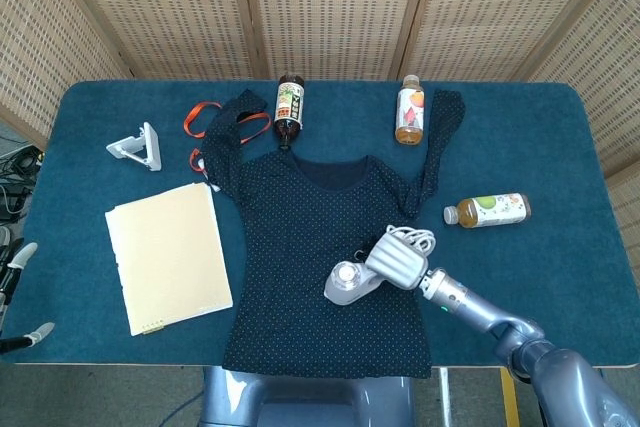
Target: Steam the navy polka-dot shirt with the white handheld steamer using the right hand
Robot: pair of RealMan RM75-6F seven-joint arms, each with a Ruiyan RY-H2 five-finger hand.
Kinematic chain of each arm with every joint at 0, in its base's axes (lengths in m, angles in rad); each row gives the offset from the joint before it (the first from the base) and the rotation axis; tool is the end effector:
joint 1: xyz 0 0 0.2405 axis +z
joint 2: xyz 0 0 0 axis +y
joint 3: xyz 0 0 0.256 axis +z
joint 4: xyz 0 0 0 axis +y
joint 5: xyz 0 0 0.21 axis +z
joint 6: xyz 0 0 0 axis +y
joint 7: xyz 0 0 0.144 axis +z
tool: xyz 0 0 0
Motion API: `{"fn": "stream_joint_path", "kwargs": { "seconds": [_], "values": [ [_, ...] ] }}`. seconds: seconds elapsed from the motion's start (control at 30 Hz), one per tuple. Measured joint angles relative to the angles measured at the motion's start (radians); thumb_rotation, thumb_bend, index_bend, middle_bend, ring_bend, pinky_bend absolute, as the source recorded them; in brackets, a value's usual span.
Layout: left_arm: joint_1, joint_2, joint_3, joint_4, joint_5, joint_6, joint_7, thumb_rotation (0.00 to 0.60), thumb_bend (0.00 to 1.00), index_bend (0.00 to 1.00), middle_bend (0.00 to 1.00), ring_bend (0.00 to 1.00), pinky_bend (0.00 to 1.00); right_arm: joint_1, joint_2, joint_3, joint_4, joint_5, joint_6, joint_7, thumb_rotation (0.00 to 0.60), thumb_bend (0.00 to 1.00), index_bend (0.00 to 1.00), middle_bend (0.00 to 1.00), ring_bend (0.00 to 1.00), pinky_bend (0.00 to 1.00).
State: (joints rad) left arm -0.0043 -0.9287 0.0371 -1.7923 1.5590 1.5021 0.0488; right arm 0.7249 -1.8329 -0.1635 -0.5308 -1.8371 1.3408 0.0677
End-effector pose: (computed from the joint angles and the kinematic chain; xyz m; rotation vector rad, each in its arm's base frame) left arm -0.2989 0.1369 0.1896 -1.4401 -0.9395 -0.7842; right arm -0.2173 -0.3371 -0.0440 2.2355 -0.0529 0.9606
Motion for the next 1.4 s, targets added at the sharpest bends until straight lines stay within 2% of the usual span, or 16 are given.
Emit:
{"fn": "stream_joint_path", "kwargs": {
  "seconds": [0.2,0.47,0.8,1.1,1.4],
  "values": [
    [0.001,-0.001,0.001,-0.001,0.000,0.001,0.002,0.600,0.00,0.00,0.00,0.00,0.00,-0.016,-0.004,0.009,0.060,0.023,-0.016,0.048,0.600,1.00,0.87,0.72,0.72,0.94],
    [0.000,-0.001,0.001,0.000,-0.001,-0.001,0.000,0.600,0.00,0.00,0.00,0.00,0.00,-0.008,-0.014,-0.008,0.028,-0.014,0.051,0.060,0.600,1.00,0.87,0.72,0.72,0.94],
    [0.002,0.001,0.000,0.002,-0.003,0.002,-0.006,0.600,0.00,0.00,0.00,0.00,0.00,0.025,-0.048,-0.038,-0.072,-0.091,0.094,-0.050,0.600,1.00,0.87,0.72,0.72,0.94],
    [0.000,0.003,-0.002,0.007,-0.007,0.000,-0.016,0.600,0.00,0.00,0.00,0.00,0.00,0.055,-0.061,-0.042,-0.168,-0.133,0.103,-0.130,0.600,1.00,0.87,0.72,0.72,0.94],
    [0.003,0.006,-0.002,0.007,-0.004,0.006,-0.022,0.600,0.00,0.00,0.00,0.00,0.00,0.045,-0.051,-0.057,-0.159,-0.147,0.087,-0.172,0.600,1.00,0.87,0.72,0.72,0.94]
  ]
}}
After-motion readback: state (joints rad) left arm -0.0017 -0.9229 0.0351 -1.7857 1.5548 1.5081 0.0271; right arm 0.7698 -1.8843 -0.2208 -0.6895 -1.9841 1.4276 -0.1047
